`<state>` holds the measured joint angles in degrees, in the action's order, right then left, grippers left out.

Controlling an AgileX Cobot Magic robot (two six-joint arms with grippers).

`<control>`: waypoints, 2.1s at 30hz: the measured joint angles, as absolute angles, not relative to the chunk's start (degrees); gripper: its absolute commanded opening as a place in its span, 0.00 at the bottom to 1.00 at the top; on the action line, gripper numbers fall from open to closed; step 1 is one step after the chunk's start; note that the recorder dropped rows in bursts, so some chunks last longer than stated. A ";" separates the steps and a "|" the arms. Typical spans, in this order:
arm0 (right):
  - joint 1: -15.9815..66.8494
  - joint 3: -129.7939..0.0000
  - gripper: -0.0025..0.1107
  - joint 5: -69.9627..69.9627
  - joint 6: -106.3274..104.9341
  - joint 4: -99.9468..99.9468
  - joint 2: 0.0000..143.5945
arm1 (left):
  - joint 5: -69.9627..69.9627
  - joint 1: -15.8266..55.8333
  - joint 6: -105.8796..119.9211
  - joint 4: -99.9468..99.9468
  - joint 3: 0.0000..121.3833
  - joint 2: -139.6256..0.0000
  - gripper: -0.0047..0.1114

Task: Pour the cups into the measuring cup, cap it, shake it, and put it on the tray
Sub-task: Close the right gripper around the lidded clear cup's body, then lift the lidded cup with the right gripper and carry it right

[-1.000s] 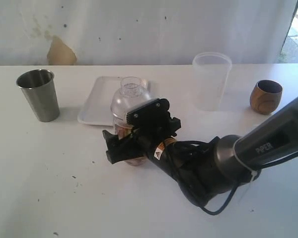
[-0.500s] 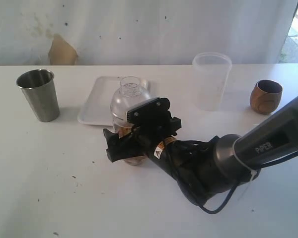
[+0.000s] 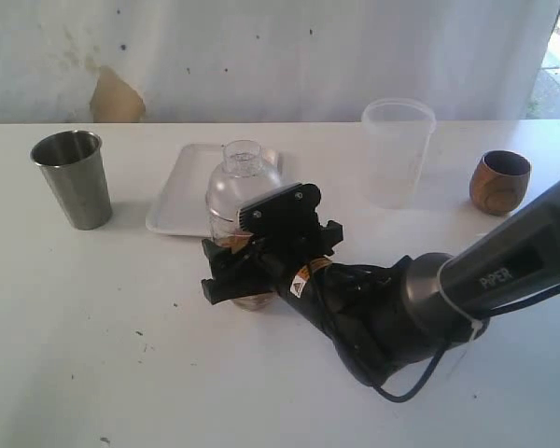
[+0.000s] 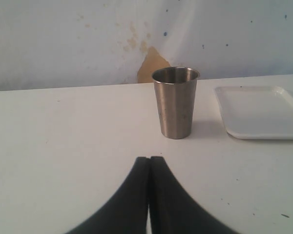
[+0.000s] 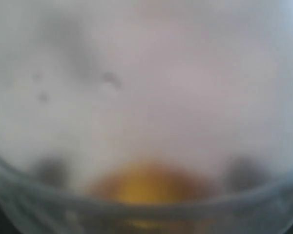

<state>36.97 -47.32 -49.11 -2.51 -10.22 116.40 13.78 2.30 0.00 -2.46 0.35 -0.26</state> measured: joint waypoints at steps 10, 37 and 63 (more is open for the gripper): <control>36.86 -46.75 0.02 -35.62 -6.77 -12.41 104.69 | 13.78 2.30 0.00 -2.46 0.35 -0.26 0.04; 34.96 -48.33 0.02 -25.98 -16.94 -29.69 89.15 | 13.66 2.30 0.00 -2.46 0.35 -0.26 0.04; 29.61 -50.67 0.02 -18.59 -16.51 -30.27 89.91 | 13.66 2.30 0.00 -2.46 0.26 -0.26 0.04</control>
<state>29.61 -50.67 -18.59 -16.51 -30.27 89.91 13.66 2.30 0.00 -2.46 0.26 -0.26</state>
